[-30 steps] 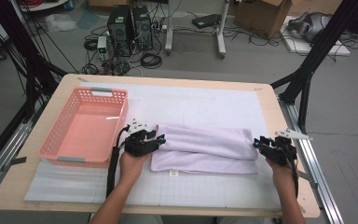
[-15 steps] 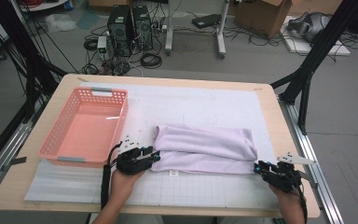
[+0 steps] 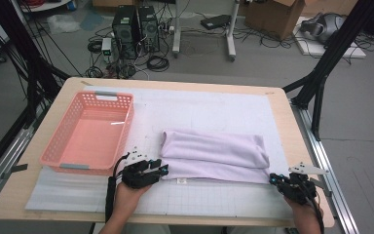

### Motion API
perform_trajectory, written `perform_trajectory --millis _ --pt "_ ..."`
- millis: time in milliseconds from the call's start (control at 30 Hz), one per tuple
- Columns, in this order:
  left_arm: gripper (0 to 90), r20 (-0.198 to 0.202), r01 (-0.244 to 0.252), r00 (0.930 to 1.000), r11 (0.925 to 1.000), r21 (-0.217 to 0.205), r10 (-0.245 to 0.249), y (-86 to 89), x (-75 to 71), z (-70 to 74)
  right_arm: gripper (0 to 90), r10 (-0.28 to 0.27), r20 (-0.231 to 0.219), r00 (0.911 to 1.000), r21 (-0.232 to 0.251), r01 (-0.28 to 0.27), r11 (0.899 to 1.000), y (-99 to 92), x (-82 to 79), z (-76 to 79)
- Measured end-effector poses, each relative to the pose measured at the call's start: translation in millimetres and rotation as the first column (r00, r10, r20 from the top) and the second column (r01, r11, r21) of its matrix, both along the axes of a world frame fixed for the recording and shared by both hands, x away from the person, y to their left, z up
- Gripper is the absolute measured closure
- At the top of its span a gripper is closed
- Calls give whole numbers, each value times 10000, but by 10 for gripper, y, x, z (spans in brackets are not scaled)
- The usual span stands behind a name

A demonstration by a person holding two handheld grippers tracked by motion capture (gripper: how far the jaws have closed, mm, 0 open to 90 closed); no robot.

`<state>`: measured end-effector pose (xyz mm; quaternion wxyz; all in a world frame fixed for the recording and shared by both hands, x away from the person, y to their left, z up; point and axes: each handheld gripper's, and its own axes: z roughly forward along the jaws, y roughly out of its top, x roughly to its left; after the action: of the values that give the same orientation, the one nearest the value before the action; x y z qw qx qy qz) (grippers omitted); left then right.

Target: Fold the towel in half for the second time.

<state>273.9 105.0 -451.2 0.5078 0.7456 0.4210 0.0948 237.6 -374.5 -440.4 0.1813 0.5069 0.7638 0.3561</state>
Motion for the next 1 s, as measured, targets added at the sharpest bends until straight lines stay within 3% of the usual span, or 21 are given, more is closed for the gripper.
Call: perform_trajectory --millis 33,133,233,300,367,467,567,667,733,800,867,1000 --pt "600 -142 55 9999 10000 42 -55 -13 -4 -2 741 -106 91 9999 -56 106 9999 6 5 1" --pt "637 -290 200 9994 9985 511 -185 -65 -16 -11 708 -174 442 9989 41 173 9998 4 -12 64" --pt "879 -239 351 9992 9892 1420 -320 -147 -49 -13 654 -33 581 9983 -127 40 9999 26 -30 64" --pt "897 -43 268 9996 9828 1827 -264 -180 -78 -6 630 25 426 9991 -150 -18 9999 46 -12 21" --pt "899 -142 180 9998 9838 1785 -157 -147 -97 -4 654 175 191 9997 -199 -171 9997 68 9 -29" --pt "900 -211 24 9998 9851 1721 13 -49 -136 10 758 415 88 9991 -174 -413 9990 72 -8 -30" --pt "900 -259 -80 9996 9867 1621 123 29 -171 30 736 394 -374 9985 -74 -397 9992 33 -33 -4" --pt "866 -142 41 9999 9931 1173 -24 33 -151 51 642 243 -111 9996 72 -243 9997 -7 -39 34" --pt "689 125 20 9999 9965 835 -31 13 -91 90 615 190 283 9994 296 -199 9994 -16 -24 85" --pt "611 313 16 9995 9989 476 -31 -2 -9 138 595 145 680 9976 439 -175 9989 -4 1 142" --pt "513 632 -64 9980 9990 438 36 -29 84 177 586 182 924 9956 574 -236 9981 20 35 186" --pt "510 916 -413 9950 9989 239 390 -78 295 252 585 290 1038 9942 599 -354 9976 86 121 222"
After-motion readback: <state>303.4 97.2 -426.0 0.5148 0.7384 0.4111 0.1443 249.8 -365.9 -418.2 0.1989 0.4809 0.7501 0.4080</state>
